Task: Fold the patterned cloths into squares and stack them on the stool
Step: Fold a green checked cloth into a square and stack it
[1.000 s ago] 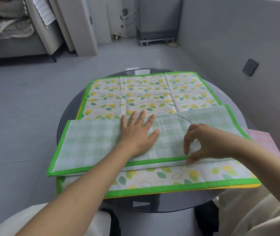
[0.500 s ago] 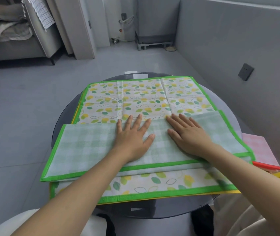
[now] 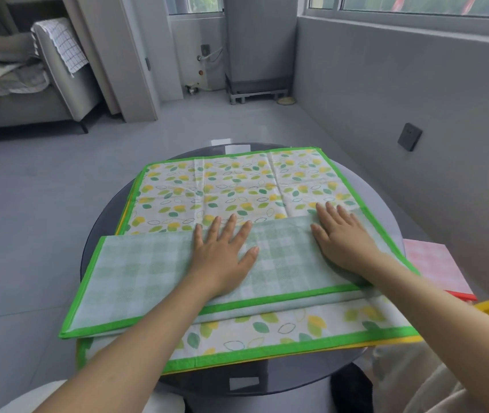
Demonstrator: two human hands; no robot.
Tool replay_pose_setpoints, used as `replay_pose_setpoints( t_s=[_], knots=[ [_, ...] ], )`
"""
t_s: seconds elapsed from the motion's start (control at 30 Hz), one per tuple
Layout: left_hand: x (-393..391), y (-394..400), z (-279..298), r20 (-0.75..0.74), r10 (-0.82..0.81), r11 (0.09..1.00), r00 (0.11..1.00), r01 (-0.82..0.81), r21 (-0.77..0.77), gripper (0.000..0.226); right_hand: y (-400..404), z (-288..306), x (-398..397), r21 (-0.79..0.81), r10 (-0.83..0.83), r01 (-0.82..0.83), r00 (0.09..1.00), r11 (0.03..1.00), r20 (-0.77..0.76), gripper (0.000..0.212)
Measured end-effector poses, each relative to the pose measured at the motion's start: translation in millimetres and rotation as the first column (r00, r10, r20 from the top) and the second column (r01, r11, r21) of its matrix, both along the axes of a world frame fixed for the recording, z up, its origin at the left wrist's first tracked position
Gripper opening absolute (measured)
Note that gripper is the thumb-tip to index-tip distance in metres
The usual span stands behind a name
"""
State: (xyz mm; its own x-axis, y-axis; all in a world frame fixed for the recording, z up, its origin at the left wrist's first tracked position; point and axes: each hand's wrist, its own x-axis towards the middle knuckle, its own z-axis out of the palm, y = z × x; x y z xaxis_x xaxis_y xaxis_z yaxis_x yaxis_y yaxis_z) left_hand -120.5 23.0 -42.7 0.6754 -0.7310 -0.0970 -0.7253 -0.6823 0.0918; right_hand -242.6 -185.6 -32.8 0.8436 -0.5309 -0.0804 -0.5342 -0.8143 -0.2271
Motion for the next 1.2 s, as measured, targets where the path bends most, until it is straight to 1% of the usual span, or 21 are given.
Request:
replay_pose_setpoints(
  t_s=[0.07, 0.17, 0.2, 0.23, 0.33, 0.37, 0.5, 0.63, 0.73, 0.8, 0.9, 1.0, 1.03, 1.07, 1.1, 1.17, 1.2],
  knots=[
    [-0.7, -0.5, 1.0, -0.001, 0.001, 1.0, 1.0, -0.001, -0.003, 0.058, 22.7, 2.0, 13.8, 0.057, 0.086, -0.09, 0.994, 0.994, 0.067, 0.055],
    [-1.0, -1.7, 3.0, -0.007, 0.004, 1.0, 1.0, -0.004, -0.011, 0.055, 60.0, 7.0, 33.4, 0.151, 0.22, -0.251, 0.956, 0.956, 0.195, 0.052],
    [-0.7, -1.9, 3.9, -0.005, 0.001, 1.0, 1.0, -0.001, -0.015, 0.054, 69.0, 7.4, 37.7, 0.183, 0.243, -0.285, 0.945, 0.941, 0.22, 0.051],
    [-0.2, -1.5, 4.8, -0.002, -0.006, 1.0, 1.0, 0.006, -0.018, 0.054, 75.2, 5.3, 40.3, 0.179, 0.267, -0.307, 0.939, 0.935, 0.216, 0.051],
    [4.4, 9.0, 5.4, 0.0, -0.013, 0.999, 1.0, 0.013, -0.032, 0.055, 82.1, -6.3, 42.8, -0.005, 0.305, -0.307, 0.947, 0.952, 0.102, 0.054],
    [7.5, 16.8, 5.0, -0.003, -0.002, 0.999, 1.0, 0.001, -0.033, 0.055, 82.9, -7.9, 42.7, -0.032, 0.299, -0.297, 0.951, 0.954, 0.077, 0.056],
    [26.0, 63.7, 4.2, 0.005, 0.111, 0.994, 0.994, -0.111, -0.001, 0.057, 83.8, -6.4, 44.2, -0.039, 0.301, -0.3, 0.953, 0.953, 0.028, 0.059],
    [45.4, 115.2, 6.4, 0.007, 0.248, 0.968, 0.969, -0.248, 0.036, 0.059, 84.1, -5.8, 44.0, -0.044, 0.304, -0.303, 0.953, 0.952, 0.007, 0.059],
    [52.3, 135.0, 7.4, -0.008, 0.29, 0.956, 0.957, -0.289, 0.048, 0.061, 85.0, -4.2, 44.8, -0.042, 0.303, -0.303, 0.953, 0.952, -0.007, 0.06],
    [52.9, 137.2, 7.9, -0.021, 0.291, 0.956, 0.956, -0.29, 0.052, 0.062, 87.6, -2.9, 45.9, -0.038, 0.299, -0.298, 0.954, 0.954, 0.001, 0.059],
    [56.0, 135.1, 10.5, -0.073, 0.295, 0.955, 0.953, -0.292, 0.046, 0.064, 96.9, 0.6, 49.9, -0.025, 0.313, -0.312, 0.945, 0.95, 0.091, 0.056],
    [60.7, 135.4, 19.2, -0.129, 0.301, 0.952, 0.945, -0.305, -0.01, 0.066, 118.5, 6.5, 55.3, -0.02, 0.436, -0.44, 0.879, 0.898, 0.195, 0.052],
    [62.4, 136.0, 22.6, -0.135, 0.3, 0.95, 0.944, -0.309, -0.045, 0.067, 127.3, 8.4, 57.1, 0.0, 0.477, -0.488, 0.854, 0.873, 0.209, 0.053],
    [64.2, 136.3, 26.2, -0.134, 0.301, 0.946, 0.944, -0.313, -0.079, 0.07, 135.2, 10.0, 58.7, 0.028, 0.506, -0.521, 0.839, 0.853, 0.202, 0.059],
    [66.3, 136.7, 29.4, -0.131, 0.304, 0.942, 0.944, -0.318, -0.104, 0.073, 141.3, 11.1, 60.4, 0.049, 0.519, -0.535, 0.835, 0.843, 0.182, 0.07],
    [72.1, 136.7, 34.3, -0.124, 0.315, 0.935, 0.941, -0.331, -0.131, 0.079, 145.4, 10.5, 63.0, 0.041, 0.52, -0.529, 0.844, 0.848, 0.128, 0.092],
    [75.5, 136.4, 36.4, -0.12, 0.321, 0.93, 0.939, -0.336, -0.146, 0.08, 145.4, 9.8, 64.2, 0.023, 0.521, -0.525, 0.848, 0.851, 0.101, 0.098]
  ],
)
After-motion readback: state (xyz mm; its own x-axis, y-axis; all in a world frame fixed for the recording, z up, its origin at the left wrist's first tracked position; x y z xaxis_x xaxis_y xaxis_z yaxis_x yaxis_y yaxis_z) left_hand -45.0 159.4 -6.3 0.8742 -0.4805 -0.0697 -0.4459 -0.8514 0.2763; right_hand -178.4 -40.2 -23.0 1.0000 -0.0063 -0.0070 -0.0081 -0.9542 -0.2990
